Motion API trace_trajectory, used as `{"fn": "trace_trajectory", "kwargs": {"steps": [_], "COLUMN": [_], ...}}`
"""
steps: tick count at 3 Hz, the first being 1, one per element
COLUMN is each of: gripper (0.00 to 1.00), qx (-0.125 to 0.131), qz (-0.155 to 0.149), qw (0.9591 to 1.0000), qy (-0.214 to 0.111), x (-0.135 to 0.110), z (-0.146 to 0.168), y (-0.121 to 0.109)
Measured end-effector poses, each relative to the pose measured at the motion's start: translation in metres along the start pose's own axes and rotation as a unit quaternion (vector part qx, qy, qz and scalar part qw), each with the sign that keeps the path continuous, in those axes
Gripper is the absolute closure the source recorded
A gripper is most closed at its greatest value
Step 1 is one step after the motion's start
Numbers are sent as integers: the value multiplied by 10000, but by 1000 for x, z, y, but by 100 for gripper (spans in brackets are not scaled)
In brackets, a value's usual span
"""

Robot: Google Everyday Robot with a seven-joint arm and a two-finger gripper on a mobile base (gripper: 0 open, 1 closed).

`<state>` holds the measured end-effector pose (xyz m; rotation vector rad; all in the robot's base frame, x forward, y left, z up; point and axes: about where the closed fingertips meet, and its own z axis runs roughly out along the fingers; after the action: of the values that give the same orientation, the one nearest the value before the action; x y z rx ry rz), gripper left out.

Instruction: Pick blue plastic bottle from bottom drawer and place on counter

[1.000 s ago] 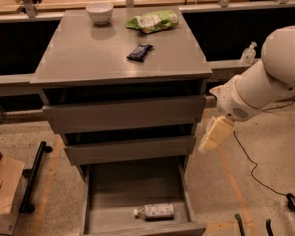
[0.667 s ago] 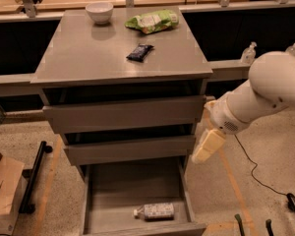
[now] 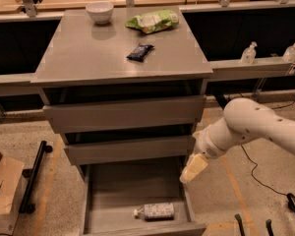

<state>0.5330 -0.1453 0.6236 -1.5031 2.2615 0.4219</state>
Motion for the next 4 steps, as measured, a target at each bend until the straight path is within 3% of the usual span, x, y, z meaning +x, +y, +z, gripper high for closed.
{"fn": "trace_trajectory", "kwargs": {"steps": [2,4], "gripper": [0,0], "qx": [-222,-541], "qz": [143,199], "qw": [9996,9982], "qy": [-59,-142], "x": [10,29], "z": [27,121], "y": [0,-17]}}
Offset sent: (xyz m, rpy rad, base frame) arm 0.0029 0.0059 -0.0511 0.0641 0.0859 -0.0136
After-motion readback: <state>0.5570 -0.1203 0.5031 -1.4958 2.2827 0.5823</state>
